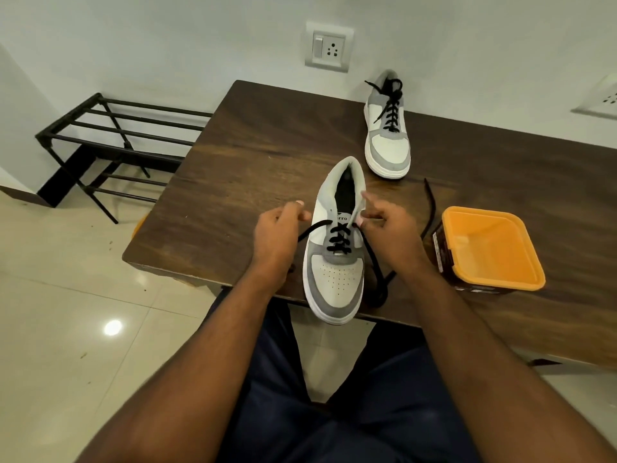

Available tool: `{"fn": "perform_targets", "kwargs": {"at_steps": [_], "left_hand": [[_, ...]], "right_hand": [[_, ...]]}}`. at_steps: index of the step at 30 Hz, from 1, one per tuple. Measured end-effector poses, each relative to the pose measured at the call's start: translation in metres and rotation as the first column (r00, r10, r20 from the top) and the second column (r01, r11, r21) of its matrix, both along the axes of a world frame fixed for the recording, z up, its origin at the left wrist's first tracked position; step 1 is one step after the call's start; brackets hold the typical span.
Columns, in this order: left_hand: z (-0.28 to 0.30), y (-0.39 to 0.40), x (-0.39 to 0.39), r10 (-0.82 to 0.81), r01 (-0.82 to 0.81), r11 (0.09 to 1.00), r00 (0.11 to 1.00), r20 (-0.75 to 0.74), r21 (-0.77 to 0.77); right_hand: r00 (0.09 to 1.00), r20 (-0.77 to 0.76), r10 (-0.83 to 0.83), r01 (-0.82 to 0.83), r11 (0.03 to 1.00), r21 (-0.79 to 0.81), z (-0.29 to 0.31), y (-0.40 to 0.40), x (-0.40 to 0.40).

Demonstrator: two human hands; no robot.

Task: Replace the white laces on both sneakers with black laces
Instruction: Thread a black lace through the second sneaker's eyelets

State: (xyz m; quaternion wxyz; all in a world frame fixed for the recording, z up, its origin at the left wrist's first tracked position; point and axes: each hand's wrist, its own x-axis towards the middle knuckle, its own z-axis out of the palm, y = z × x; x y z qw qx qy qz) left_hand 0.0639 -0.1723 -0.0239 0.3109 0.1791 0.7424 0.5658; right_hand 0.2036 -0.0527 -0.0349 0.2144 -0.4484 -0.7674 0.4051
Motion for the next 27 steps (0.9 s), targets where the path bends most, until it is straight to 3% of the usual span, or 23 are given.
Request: {"fn": "perform_targets", "kwargs": {"at_steps": [3,7,10,13,16,20,23,25,27], "left_hand": [[0.017,0.005,0.007,-0.141,0.133,0.99,0.969,0.203,0.054],[0.007,0.008,0.005,-0.296,0.296,0.955,0.955,-0.007,0.012],[-0.006,0.007,-0.002,-0.242,0.247,0.966,0.968,-0.069,0.074],[-0.007,0.009,0.0,-0.089,0.083,0.988,0.995,0.046,0.13],[-0.017,0.016,0.002,-0.011,0.005,0.996,0.998,0.063,0.09],[-0.024,0.028,0.007,-0.012,0.006,0.995,0.998,0.059,0.098],[-0.022,0.041,0.006,0.04,-0.052,0.997,0.981,0.188,0.06],[-0.017,0.045,0.007,-0.019,-0.007,0.996,0.958,0.286,0.092],[-0.012,0.046,0.01,-0.126,0.091,0.985,0.962,0.241,0.148]], "right_hand": [[0.977,-0.118,-0.176,0.168,0.983,-0.073,0.001,-0.004,0.001],[0.98,-0.071,-0.184,0.168,0.968,-0.187,-0.003,-0.004,-0.003],[0.982,-0.048,-0.18,0.167,0.964,-0.207,-0.006,-0.003,-0.007],[0.98,-0.038,-0.197,0.188,0.968,-0.169,-0.008,-0.003,-0.009],[0.973,-0.029,-0.227,0.222,0.968,-0.118,-0.008,-0.007,-0.015],[0.964,0.017,-0.264,0.265,0.961,-0.076,-0.005,-0.008,-0.022],[0.961,0.024,-0.276,0.277,0.957,-0.083,-0.006,-0.006,-0.023],[0.961,0.022,-0.277,0.277,0.957,-0.082,-0.008,-0.007,-0.023],[0.959,-0.003,-0.285,0.283,0.955,-0.092,-0.009,-0.008,-0.022]]}}
